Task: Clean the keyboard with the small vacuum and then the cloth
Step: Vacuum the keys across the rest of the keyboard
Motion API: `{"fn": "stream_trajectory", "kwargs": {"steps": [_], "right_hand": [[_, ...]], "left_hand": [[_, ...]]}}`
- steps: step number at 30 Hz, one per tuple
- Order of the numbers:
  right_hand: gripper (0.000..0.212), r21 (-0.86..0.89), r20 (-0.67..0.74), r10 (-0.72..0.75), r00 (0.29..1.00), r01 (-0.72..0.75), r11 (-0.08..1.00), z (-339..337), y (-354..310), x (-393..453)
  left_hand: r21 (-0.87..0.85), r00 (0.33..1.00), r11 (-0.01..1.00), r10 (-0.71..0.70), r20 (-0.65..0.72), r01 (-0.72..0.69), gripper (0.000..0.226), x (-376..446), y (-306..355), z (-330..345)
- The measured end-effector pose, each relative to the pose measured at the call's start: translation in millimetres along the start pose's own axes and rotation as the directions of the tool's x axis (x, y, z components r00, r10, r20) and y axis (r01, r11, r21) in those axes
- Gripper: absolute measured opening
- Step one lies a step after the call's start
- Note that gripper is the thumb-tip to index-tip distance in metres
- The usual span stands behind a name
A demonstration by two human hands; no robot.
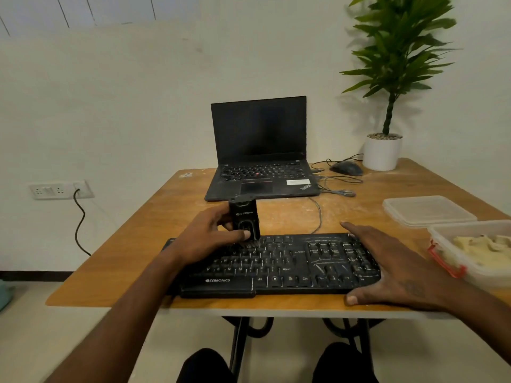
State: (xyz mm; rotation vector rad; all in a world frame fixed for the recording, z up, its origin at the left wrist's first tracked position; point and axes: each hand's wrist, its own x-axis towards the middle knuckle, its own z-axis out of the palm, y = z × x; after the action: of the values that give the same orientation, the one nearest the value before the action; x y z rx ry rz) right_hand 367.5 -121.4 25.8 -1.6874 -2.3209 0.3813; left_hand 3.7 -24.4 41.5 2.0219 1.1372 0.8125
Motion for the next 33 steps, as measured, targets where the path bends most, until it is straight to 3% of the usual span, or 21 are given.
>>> {"fn": "stream_trajectory", "kwargs": {"steps": [4,14,19,25,33], "right_hand": [[0.131,0.032,0.06,0.011,0.998,-0.013,0.999,-11,1,-4],[0.134,0.062,0.01,0.047,0.999,-0.048,0.997,-5,10,-6],[0.134,0.08,-0.013,0.045,0.999,-0.044,0.996,-3,13,-7],[0.132,0.088,-0.04,0.03,0.999,-0.026,0.996,0,14,-7],[0.13,0.1,-0.031,0.025,0.999,-0.022,0.995,-1,12,-7]], "left_hand": [[0.013,0.999,0.999,0.032,0.011,-0.032,0.046,5,3,8],[-0.033,0.971,0.983,0.181,0.155,-0.178,0.051,31,42,76],[0.026,0.976,0.982,0.184,0.12,-0.188,0.052,22,38,61],[0.015,0.993,0.994,0.104,0.049,-0.105,0.055,0,12,25],[-0.003,0.977,0.982,0.188,0.105,-0.188,0.057,19,39,73]]}}
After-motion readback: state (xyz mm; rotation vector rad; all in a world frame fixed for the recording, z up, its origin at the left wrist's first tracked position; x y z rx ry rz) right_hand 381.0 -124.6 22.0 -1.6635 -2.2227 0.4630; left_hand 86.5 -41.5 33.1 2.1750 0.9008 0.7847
